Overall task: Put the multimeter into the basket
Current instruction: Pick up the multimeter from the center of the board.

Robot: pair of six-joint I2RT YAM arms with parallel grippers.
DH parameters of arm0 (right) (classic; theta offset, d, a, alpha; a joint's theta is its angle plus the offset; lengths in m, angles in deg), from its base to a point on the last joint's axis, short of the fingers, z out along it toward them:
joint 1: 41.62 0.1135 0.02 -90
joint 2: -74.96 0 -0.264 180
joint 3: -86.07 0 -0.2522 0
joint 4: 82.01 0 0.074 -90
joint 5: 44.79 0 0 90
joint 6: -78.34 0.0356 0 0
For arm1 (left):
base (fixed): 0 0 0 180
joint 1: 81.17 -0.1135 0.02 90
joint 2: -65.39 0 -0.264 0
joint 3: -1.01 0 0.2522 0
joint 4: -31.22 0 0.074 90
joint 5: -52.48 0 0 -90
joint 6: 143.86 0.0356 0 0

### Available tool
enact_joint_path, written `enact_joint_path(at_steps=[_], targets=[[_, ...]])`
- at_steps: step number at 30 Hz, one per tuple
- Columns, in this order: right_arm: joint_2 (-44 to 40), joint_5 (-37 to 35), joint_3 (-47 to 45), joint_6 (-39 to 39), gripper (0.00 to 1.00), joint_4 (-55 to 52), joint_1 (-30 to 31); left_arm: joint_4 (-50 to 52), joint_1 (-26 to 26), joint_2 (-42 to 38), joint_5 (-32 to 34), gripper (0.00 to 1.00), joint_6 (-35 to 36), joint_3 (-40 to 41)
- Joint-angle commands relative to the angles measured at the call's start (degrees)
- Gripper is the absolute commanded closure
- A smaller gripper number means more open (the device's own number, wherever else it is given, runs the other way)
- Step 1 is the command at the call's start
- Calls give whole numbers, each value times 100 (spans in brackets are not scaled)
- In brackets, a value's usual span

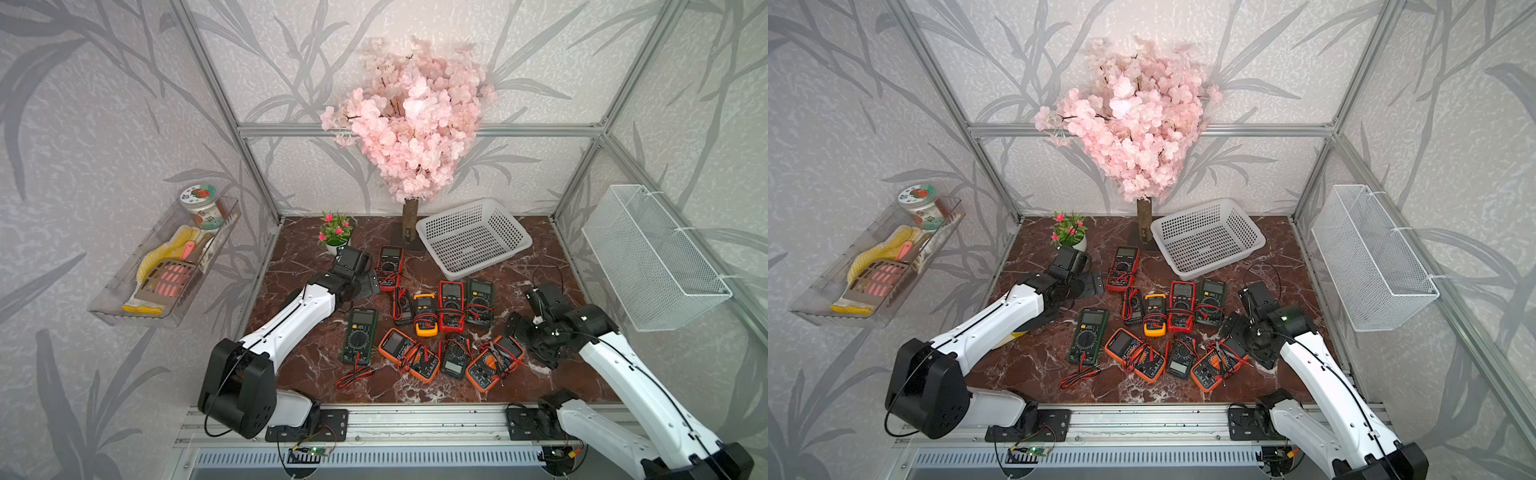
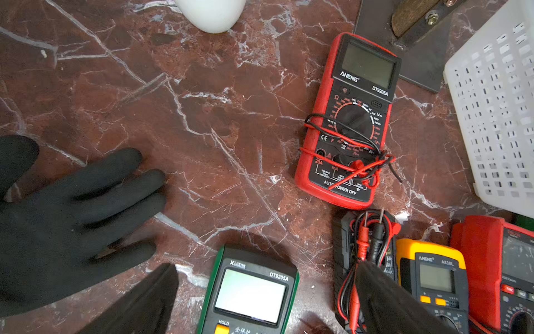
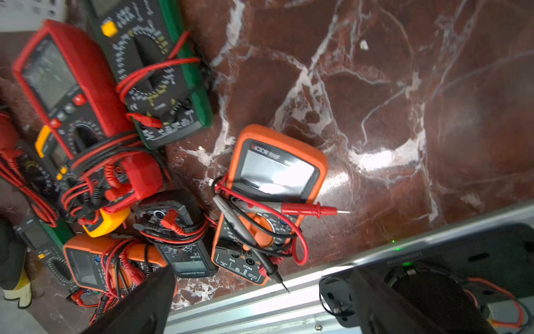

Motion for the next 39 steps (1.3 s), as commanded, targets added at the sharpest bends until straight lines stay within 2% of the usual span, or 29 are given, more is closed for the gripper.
enact_joint_path(at_steps=[1,8,14,32,39], targets=[[137,-26,-147,895,0,-288,303,84,31,-262,-86,0,-142,159],[385,-495,-237,2109,0,-340,1156,88,31,-316,-383,0,-280,299],[408,-613,-573,3055,0,161,1672,92,40,-333,-522,0,-347,269],[1365,-547,-1067,3089,0,1620,1759,61,66,-509,-496,0,-334,541],[2024,-456,-1144,2965,0,2060,1763,95,64,-548,-539,0,-336,601]])
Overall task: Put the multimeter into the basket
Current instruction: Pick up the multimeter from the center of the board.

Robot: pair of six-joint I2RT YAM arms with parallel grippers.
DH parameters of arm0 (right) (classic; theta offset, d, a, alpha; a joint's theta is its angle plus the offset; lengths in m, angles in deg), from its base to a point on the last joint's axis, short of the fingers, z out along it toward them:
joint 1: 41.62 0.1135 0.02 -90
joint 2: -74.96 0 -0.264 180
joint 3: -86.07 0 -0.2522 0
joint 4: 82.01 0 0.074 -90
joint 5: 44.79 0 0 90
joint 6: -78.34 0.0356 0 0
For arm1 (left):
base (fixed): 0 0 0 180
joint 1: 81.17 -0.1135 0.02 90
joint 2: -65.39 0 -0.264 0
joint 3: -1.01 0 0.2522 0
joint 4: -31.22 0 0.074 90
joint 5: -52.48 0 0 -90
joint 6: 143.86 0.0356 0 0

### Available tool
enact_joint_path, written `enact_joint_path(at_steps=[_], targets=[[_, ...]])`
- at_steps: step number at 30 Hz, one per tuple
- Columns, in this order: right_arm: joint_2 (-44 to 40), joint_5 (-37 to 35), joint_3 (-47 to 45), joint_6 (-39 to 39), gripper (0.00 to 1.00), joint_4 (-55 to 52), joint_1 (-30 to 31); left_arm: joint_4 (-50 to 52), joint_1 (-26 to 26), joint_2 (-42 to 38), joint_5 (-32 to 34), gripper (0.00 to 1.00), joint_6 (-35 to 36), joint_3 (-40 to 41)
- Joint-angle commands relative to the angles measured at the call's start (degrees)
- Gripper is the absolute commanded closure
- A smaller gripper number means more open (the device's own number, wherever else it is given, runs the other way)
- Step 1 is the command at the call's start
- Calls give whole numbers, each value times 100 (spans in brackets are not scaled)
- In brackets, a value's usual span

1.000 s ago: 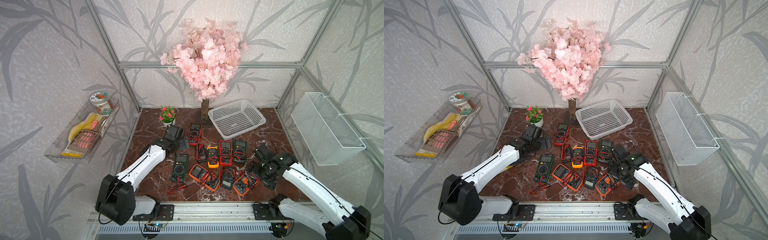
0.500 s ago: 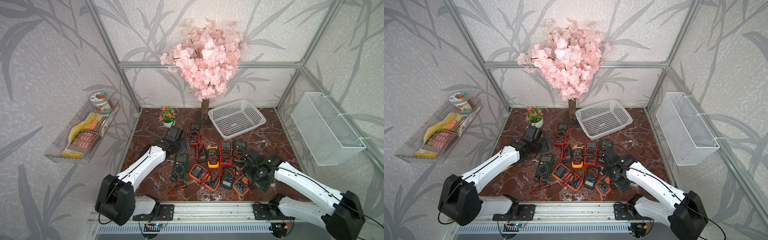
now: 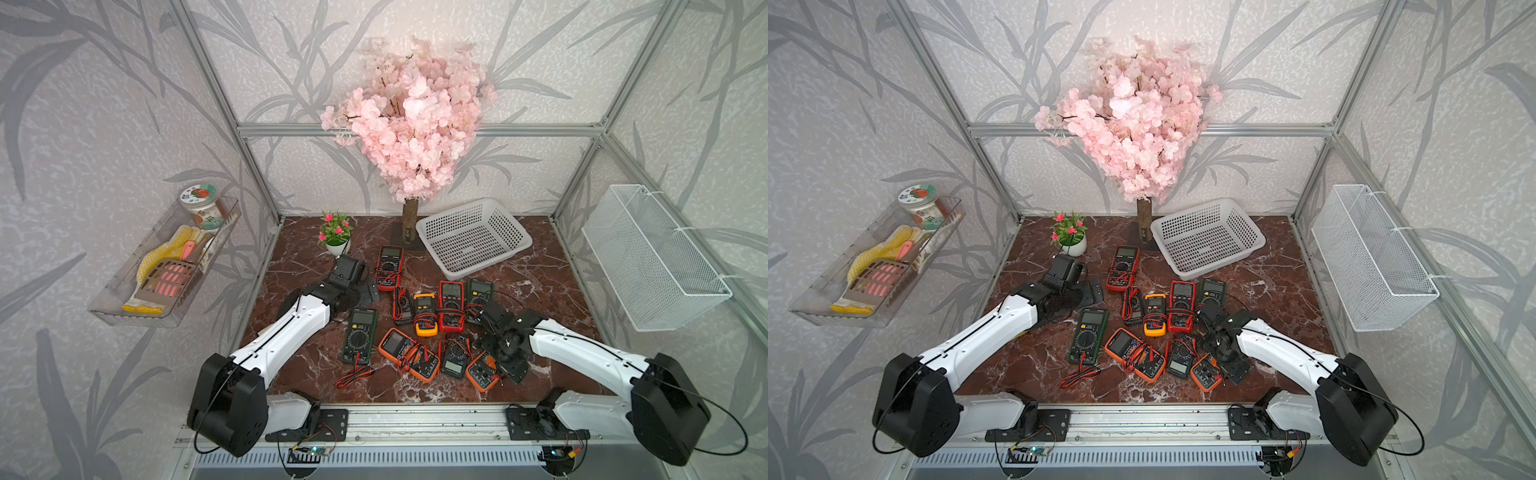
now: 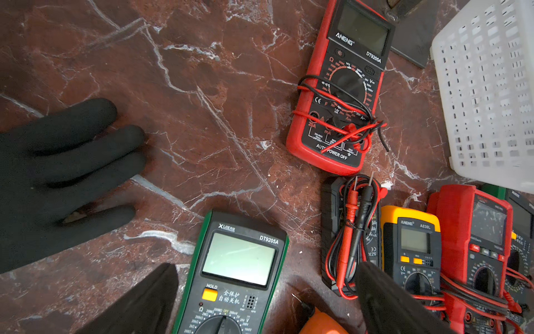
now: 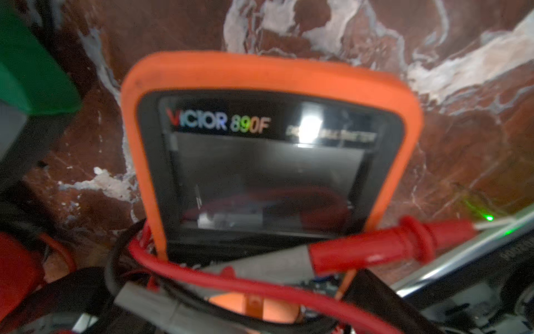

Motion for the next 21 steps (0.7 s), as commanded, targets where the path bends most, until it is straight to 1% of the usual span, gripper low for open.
enact_joint_path(at_steps=[1,3,5,8,10,13,17,18,21], targets=[[271,-17,-91,-10,0,279,39,86,31,-117,-27,0,13,114],[404,26,-97,-34,0,316,39,86,33,-140,-43,0,3,116],[432,73,-108,-65,7,302,39,97,26,-159,-57,0,-2,119],[240,76,-193,-52,32,205,39,88,33,-195,-66,0,-24,109],[-14,50,-286,-2,43,92,39,77,33,-207,-83,0,-21,90],[-437,-20,-374,53,48,-226,31,86,30,-219,-103,0,-28,24],[-1090,-137,-382,71,50,-795,26,119,32,-232,-111,0,-55,-100],[-1281,-209,-373,67,52,-948,25,129,29,-235,-115,0,-64,-153],[-1831,-468,-241,50,54,-1406,-9,172,31,-213,-144,0,-63,-324]])
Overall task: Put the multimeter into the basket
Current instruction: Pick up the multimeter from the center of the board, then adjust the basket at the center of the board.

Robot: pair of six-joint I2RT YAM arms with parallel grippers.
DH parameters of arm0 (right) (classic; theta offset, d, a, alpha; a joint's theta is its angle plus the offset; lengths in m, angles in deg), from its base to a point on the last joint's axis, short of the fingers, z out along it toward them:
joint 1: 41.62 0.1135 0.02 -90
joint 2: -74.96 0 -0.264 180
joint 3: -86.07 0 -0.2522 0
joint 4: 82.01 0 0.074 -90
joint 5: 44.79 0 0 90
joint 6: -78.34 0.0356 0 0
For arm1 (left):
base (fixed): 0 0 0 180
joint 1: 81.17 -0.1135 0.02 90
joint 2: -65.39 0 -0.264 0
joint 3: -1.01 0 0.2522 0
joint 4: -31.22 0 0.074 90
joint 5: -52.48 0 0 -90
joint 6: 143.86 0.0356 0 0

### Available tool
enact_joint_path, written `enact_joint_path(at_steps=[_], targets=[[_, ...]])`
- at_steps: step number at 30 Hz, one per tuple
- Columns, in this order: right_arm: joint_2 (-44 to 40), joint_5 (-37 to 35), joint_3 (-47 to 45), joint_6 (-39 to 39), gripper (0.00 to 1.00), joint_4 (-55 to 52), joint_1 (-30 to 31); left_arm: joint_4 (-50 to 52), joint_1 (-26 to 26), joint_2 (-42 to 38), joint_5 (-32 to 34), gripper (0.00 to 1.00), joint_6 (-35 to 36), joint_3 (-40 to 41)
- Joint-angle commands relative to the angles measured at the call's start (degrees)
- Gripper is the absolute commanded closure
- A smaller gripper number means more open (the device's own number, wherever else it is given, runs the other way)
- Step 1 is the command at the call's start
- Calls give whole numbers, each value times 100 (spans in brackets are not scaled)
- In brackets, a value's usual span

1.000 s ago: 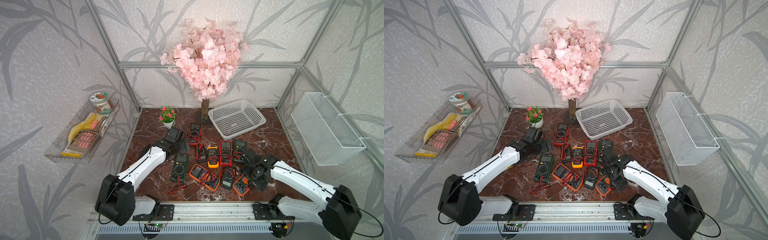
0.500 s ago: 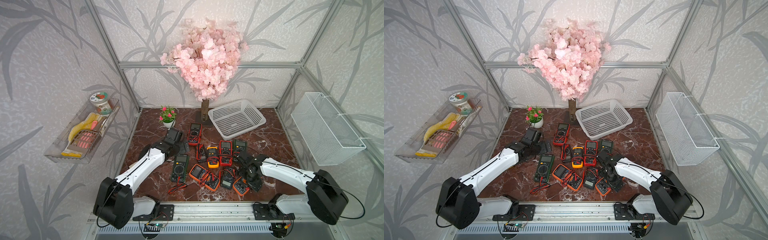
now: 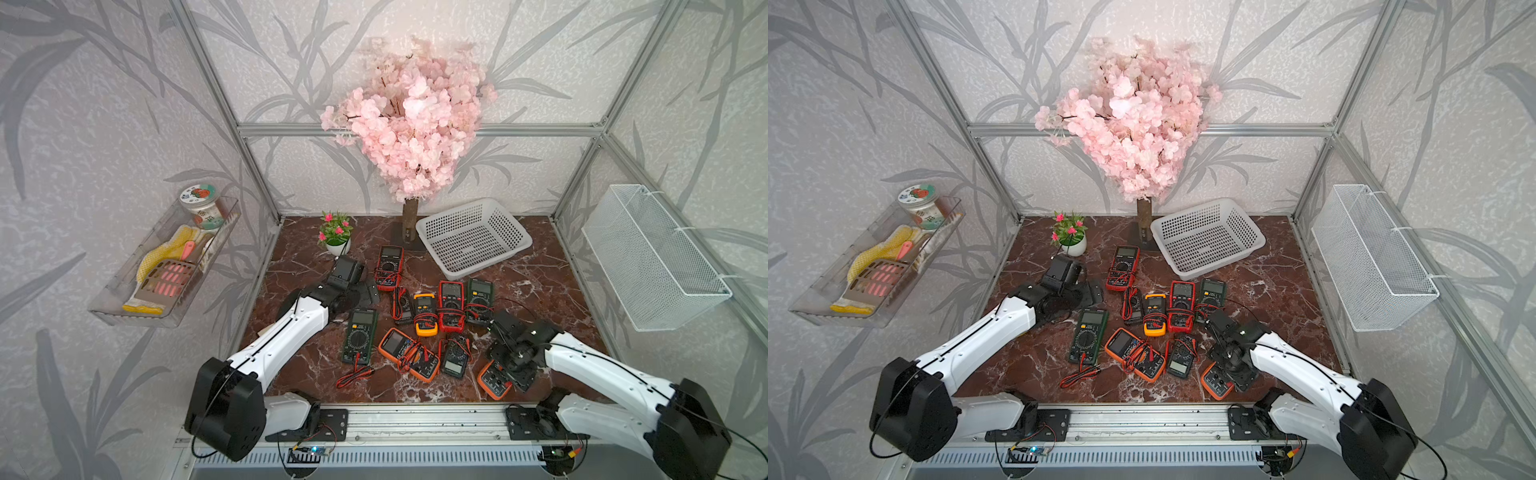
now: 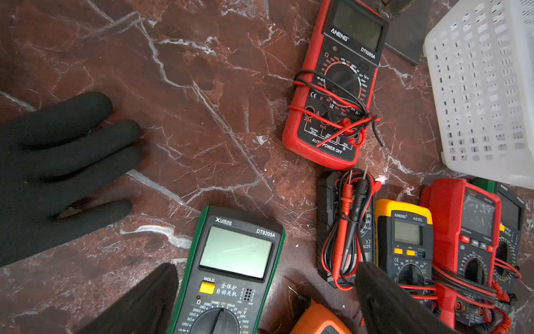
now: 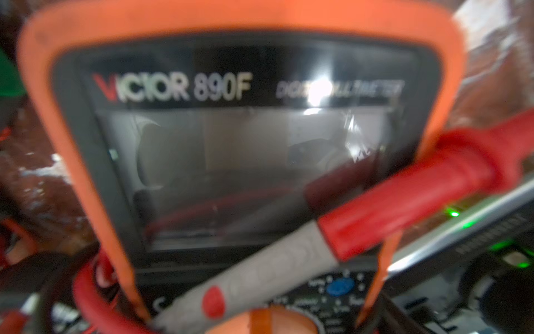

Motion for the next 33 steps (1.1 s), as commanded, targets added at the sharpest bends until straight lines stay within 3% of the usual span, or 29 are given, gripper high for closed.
enact_joint_path(at_steps=[1,5,8,17,24,33], targets=[[-516,-446,277,-3,54,-864,-81,120,23,-92,-14,0,-33,-358],[-748,-535,784,-688,55,-1146,-509,226,31,-3,-3,0,33,-604],[-465,-448,1362,-1567,55,-977,-1035,276,31,131,41,0,132,-796],[1601,94,3716,-4061,55,339,-2042,370,31,763,261,0,323,-1405],[3486,968,5554,-4786,55,1179,-2406,271,33,1179,354,0,376,-1753],[5518,1163,7646,-5136,55,1097,-2705,400,47,1469,387,0,341,-2096]])
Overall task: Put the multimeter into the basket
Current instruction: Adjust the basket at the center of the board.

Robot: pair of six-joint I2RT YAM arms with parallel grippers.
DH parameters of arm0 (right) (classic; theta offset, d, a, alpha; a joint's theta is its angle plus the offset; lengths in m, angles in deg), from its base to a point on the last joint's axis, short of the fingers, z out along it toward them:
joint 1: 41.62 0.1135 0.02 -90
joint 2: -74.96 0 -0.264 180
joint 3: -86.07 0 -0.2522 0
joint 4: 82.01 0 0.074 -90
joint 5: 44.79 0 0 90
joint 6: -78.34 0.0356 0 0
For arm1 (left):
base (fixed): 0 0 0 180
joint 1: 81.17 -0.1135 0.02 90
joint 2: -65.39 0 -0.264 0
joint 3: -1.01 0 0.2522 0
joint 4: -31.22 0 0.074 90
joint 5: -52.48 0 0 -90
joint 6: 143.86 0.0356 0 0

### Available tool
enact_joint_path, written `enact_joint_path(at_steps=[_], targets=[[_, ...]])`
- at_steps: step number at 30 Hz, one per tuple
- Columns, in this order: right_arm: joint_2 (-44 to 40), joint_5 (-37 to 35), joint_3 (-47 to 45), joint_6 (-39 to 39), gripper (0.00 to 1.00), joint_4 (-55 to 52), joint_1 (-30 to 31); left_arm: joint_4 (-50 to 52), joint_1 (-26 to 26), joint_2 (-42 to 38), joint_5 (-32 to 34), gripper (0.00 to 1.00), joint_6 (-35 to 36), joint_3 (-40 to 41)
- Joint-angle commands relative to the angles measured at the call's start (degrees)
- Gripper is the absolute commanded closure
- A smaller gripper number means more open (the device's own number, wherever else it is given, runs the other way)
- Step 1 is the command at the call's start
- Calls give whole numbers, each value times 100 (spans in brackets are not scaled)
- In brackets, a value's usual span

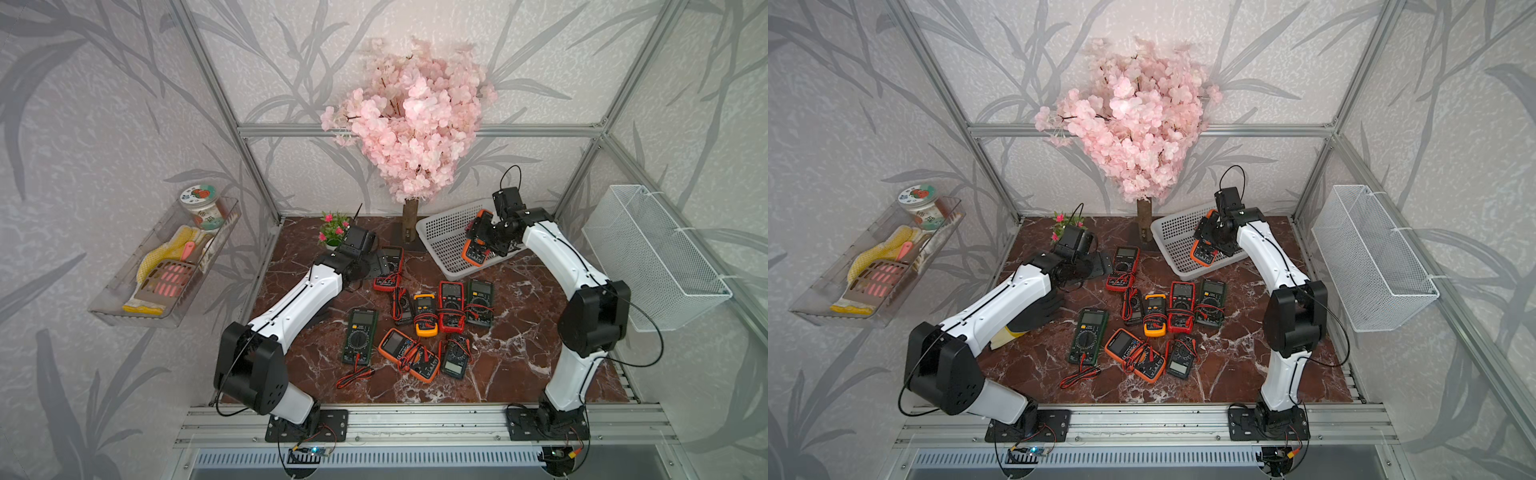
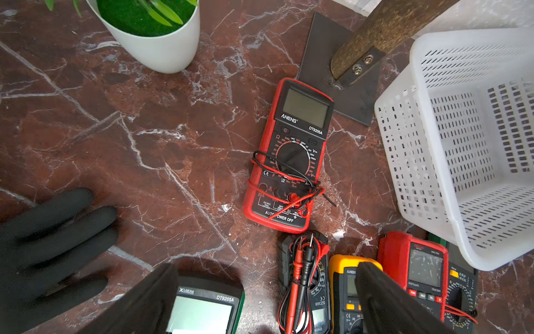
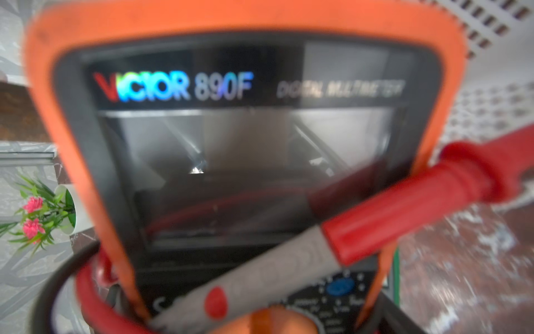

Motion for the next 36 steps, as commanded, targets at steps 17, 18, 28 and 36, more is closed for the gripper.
enact_joint_path(at_steps=[17,18,28,36], targets=[[3858,-893,5506,-984,57,-1901,-761,180,31,723,-198,0,184,-637],[3816,-915,5327,-954,57,-1823,-824,164,31,738,-223,0,179,-637],[3251,-1199,4158,-1077,59,-1991,-973,100,31,1143,-475,0,175,-897],[2130,-944,2270,-946,61,-1355,-972,124,31,1406,-640,0,231,-1109]])
